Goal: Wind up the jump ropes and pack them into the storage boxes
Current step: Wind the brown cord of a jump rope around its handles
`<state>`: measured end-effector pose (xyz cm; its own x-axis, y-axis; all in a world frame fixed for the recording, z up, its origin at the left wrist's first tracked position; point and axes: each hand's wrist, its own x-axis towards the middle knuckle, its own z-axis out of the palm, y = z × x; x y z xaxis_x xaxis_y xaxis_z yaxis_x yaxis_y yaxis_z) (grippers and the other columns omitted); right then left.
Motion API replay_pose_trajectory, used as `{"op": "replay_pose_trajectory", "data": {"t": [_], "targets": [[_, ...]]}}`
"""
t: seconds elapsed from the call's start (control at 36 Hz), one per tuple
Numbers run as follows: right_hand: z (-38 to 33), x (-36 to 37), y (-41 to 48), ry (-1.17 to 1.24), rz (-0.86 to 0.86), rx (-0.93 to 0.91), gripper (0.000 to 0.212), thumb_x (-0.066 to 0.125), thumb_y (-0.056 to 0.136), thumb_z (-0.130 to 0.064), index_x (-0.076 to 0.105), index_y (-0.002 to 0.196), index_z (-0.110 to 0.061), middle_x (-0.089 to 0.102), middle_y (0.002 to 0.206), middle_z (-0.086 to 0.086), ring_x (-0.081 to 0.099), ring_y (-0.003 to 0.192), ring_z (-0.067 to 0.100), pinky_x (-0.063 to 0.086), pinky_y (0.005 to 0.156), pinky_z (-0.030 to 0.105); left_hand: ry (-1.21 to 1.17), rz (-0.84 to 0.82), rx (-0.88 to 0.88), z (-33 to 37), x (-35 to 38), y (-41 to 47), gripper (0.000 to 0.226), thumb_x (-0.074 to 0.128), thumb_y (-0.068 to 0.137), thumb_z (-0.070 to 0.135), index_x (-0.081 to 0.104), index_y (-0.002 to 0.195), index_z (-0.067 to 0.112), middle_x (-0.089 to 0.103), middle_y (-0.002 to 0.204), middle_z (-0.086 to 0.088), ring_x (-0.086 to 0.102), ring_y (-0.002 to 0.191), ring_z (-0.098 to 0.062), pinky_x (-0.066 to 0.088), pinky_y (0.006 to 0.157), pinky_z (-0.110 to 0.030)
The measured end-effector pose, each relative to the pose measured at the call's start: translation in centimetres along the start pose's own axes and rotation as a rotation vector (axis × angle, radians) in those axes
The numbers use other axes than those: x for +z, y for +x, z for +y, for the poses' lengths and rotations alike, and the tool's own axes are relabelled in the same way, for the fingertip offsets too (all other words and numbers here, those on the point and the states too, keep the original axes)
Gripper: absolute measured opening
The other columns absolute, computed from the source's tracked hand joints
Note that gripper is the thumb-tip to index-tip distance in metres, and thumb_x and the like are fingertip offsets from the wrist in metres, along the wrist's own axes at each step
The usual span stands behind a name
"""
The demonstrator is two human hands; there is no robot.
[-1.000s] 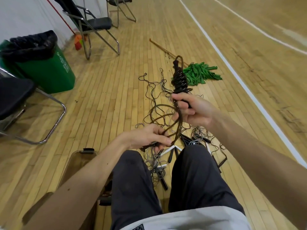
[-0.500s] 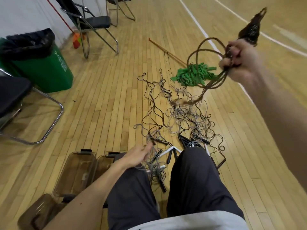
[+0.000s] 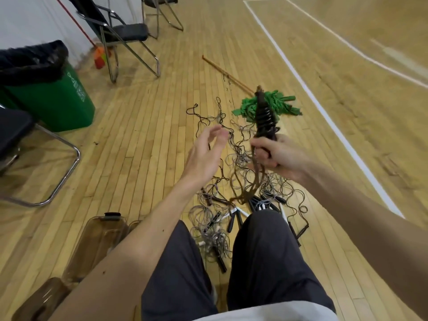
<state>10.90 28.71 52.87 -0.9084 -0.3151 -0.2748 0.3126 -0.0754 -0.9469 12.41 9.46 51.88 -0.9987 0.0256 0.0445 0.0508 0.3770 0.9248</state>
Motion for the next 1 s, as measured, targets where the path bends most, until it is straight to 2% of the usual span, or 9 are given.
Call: {"op": "replay_pose_trajectory", "data": {"t": [0.11, 0.17, 0.25, 0.31, 0.44, 0.56, 0.64, 0.75, 1.0], "targets": [[0.5, 1.2, -0.7, -0.249, -0.059, -0.032, 0.025, 0.062, 0.099, -0.015, 0.051, 0.076, -0.013, 0.048, 0.053, -0.002, 0.043, 0.048, 0.01, 0.04, 0.047, 0.017, 0.002, -0.143, 0.045, 0.6, 0.4, 0.5, 0.078, 0.041, 0.091, 0.074, 0.035, 0.152, 0.026, 0.041, 0.155, 0.008, 0.039, 0.138, -0.004, 0.03, 0.118, -0.042], [0.5, 1.7, -1.1, -0.297, -0.09, -0.042, 0.024, 0.061, 0.099, -0.013, 0.054, 0.076, -0.012, 0.05, 0.054, -0.002, 0.045, 0.05, 0.011, 0.039, 0.046, 0.017, -0.021, -0.213, 0.051, 1.3, 0.7, 0.4, 0.07, 0.049, 0.091, 0.068, 0.049, 0.143, 0.021, 0.056, 0.143, 0.006, 0.051, 0.129, -0.004, 0.037, 0.114, -0.041], [0.5, 2.0, -1.7, -0.276, -0.124, -0.035, 0.028, 0.057, 0.101, -0.01, 0.056, 0.073, -0.01, 0.049, 0.053, 0.001, 0.044, 0.05, 0.012, 0.042, 0.048, 0.017, -0.164, -0.341, 0.04, 2.2, 1.0, -0.1, 0.031, 0.059, 0.096, 0.041, 0.059, 0.113, 0.015, 0.073, 0.109, -0.009, 0.072, 0.097, -0.019, 0.057, 0.091, -0.041], [0.3, 1.9, -2.2, -0.281, -0.157, -0.023, 0.031, 0.056, 0.102, -0.011, 0.057, 0.071, -0.01, 0.05, 0.054, 0.002, 0.044, 0.05, 0.012, 0.048, 0.056, 0.022, -0.217, -0.408, 0.022, 2.5, 0.9, -0.4, 0.035, 0.062, 0.093, 0.037, 0.054, 0.114, 0.011, 0.071, 0.107, -0.014, 0.073, 0.09, -0.031, 0.061, 0.074, -0.041], [0.1, 1.0, -2.9, -0.388, -0.247, 0.051, 0.028, 0.056, 0.102, -0.018, 0.055, 0.075, -0.011, 0.054, 0.061, 0.001, 0.047, 0.058, 0.016, 0.047, 0.07, 0.038, -0.148, -0.535, -0.086, 2.5, 0.3, -0.9, 0.034, 0.053, 0.101, 0.037, 0.049, 0.122, 0.01, 0.072, 0.088, -0.009, 0.058, 0.055, -0.016, 0.041, 0.044, -0.022], [-0.3, 0.2, -2.9, -0.566, -0.329, 0.103, 0.026, 0.055, 0.104, -0.023, 0.057, 0.085, -0.005, 0.058, 0.07, 0.001, 0.056, 0.067, 0.014, 0.053, 0.084, 0.049, 0.031, -0.534, -0.066, 2.2, 0.1, -1.2, 0.037, 0.049, 0.101, 0.045, 0.053, 0.125, 0.018, 0.064, 0.075, 0.004, 0.044, 0.044, -0.004, 0.031, 0.04, -0.017], [-0.5, 0.2, -3.2, -0.65, -0.317, 0.103, 0.028, 0.051, 0.106, -0.023, 0.054, 0.084, -0.007, 0.055, 0.067, -0.001, 0.052, 0.06, 0.01, 0.047, 0.069, 0.037, 0.171, -0.517, -0.041, 2.5, 0.0, -1.5, 0.04, 0.047, 0.099, 0.055, 0.059, 0.116, 0.02, 0.071, 0.083, -0.005, 0.049, 0.05, -0.01, 0.036, 0.043, -0.018], [-0.3, 0.6, -2.8, -0.633, -0.132, 0.013, 0.03, 0.052, 0.104, -0.013, 0.048, 0.074, -0.011, 0.048, 0.056, -0.005, 0.04, 0.048, 0.01, 0.035, 0.047, 0.022, 0.283, -0.502, -0.137, 2.7, 0.3, -2.2, 0.048, 0.038, 0.101, 0.059, 0.063, 0.109, 0.018, 0.063, 0.063, 0.001, 0.049, 0.043, -0.008, 0.039, 0.045, -0.02], [0.5, -1.8, -1.8, -0.746, 0.131, 0.104, 0.012, 0.059, 0.096, -0.007, 0.057, 0.085, -0.007, 0.058, 0.069, 0.006, 0.05, 0.051, 0.015, 0.041, 0.045, 0.026, 0.642, -0.549, 0.007, 3.3, -0.1, -3.3, 0.041, 0.042, 0.106, 0.042, 0.062, 0.079, 0.019, 0.05, 0.058, 0.004, 0.047, 0.049, -0.014, 0.037, 0.052, -0.028]]}}
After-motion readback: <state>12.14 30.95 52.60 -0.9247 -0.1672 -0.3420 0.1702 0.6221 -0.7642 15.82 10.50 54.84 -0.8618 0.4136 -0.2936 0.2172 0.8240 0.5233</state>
